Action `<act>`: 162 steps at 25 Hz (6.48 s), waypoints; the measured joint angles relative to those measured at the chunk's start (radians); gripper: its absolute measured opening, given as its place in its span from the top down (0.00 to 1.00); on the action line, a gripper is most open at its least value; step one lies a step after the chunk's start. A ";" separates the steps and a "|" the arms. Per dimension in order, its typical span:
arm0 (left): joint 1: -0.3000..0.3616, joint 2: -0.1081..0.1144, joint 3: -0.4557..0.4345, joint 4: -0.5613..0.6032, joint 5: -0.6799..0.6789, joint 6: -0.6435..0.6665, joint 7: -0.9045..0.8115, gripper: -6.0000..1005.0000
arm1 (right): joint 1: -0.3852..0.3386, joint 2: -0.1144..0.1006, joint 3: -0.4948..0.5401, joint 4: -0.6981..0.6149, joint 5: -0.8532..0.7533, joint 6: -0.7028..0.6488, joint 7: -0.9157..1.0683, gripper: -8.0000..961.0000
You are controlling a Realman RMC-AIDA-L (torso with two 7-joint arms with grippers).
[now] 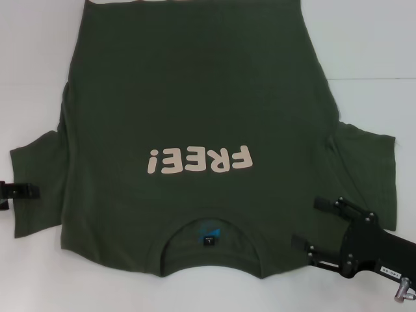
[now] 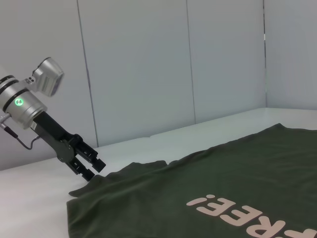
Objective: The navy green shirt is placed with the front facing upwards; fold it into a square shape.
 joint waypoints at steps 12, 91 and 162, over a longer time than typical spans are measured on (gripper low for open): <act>-0.006 0.000 0.026 -0.008 0.002 -0.015 -0.008 0.15 | 0.000 -0.001 0.002 0.000 0.001 0.003 0.000 0.03; -0.035 0.039 0.012 0.066 -0.054 0.026 -0.048 0.99 | 0.005 -0.001 0.024 -0.003 0.006 0.010 -0.005 0.03; -0.116 -0.154 0.308 -0.035 -0.299 -0.184 -0.133 0.98 | -0.003 0.001 0.024 0.003 0.006 -0.002 -0.008 0.03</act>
